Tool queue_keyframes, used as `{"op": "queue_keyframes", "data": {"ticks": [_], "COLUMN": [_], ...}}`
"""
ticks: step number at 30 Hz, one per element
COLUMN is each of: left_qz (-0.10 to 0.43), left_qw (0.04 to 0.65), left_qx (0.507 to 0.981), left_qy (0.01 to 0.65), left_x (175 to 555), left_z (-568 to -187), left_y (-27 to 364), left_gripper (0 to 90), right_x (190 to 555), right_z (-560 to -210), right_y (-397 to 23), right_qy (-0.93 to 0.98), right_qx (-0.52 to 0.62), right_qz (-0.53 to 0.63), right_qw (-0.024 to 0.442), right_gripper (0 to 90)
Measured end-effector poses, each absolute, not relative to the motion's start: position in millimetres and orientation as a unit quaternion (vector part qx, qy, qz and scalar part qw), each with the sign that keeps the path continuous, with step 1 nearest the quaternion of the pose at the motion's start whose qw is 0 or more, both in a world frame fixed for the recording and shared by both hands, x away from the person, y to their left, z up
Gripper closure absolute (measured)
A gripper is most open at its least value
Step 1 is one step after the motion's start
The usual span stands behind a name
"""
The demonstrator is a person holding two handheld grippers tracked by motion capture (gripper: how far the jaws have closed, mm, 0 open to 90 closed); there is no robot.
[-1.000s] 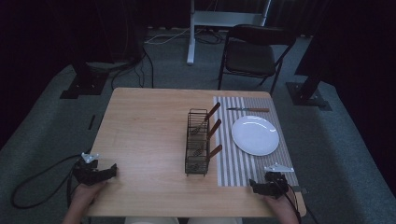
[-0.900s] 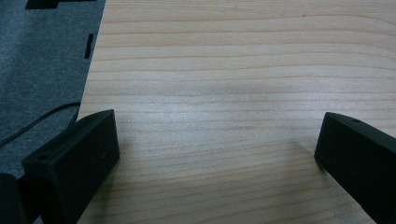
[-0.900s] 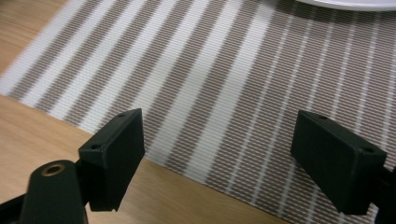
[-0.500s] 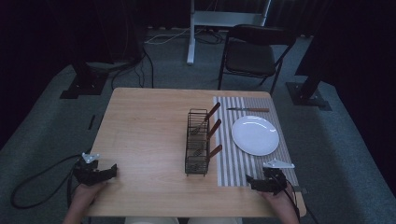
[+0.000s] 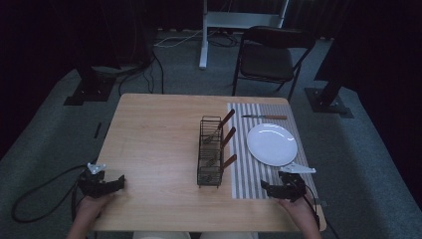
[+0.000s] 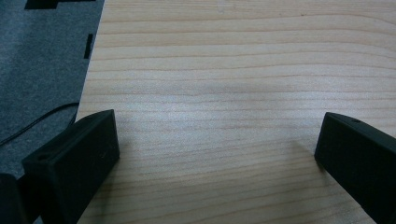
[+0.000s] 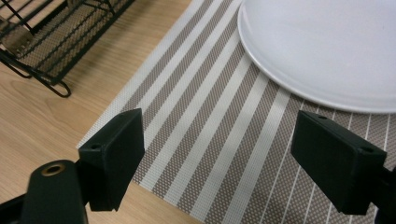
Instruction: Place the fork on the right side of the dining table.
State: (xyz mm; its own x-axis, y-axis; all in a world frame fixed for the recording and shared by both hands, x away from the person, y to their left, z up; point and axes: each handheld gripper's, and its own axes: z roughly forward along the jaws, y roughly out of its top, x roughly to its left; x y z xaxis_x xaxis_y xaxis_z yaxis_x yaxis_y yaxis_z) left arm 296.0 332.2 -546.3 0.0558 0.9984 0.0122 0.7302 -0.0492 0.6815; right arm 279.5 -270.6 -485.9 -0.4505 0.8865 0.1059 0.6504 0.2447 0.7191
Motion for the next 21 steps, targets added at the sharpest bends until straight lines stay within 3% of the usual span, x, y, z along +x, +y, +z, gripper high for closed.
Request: {"op": "queue_keyframes", "data": {"ticks": [21], "left_qz": [0.256], "left_qw": [0.262], "left_qx": [0.678], "left_qy": [0.637], "left_x": [296], "left_z": [-546], "left_y": [332], "left_gripper": [0.2], "right_x": [295], "right_z": [-438], "right_y": [-267], "right_qy": [0.771], "right_qx": [0.471], "right_qz": [0.387], "right_qw": [0.183], "right_gripper": [19.0]}}
